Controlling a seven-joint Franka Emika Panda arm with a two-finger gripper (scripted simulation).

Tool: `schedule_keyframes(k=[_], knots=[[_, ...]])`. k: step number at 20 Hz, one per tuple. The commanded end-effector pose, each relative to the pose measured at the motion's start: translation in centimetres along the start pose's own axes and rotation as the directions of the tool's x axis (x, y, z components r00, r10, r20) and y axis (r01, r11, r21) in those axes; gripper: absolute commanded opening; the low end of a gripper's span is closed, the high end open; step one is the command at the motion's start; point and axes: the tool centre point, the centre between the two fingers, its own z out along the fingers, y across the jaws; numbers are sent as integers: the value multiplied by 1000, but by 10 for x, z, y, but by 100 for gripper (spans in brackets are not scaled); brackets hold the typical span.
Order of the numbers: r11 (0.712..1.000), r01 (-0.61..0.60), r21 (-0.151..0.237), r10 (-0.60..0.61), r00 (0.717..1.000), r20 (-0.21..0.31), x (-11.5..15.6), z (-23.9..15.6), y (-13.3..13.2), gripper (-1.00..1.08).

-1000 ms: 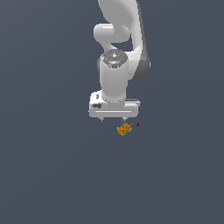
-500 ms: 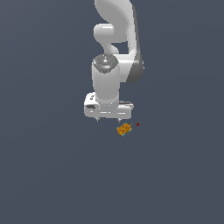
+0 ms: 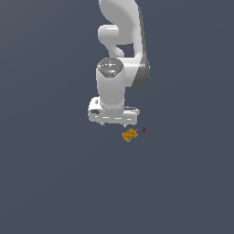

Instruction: Pick up the object and move it to a goal position.

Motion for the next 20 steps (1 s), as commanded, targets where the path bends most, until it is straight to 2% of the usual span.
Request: schedule_keyframes(k=[1, 11, 20], knots=[[1000, -18, 0, 18, 1000, 0, -1, 2, -3, 100], [986, -165, 3, 165, 986, -3, -7, 19, -23, 100], [935, -354, 6, 354, 935, -5, -18, 41, -49, 100]])
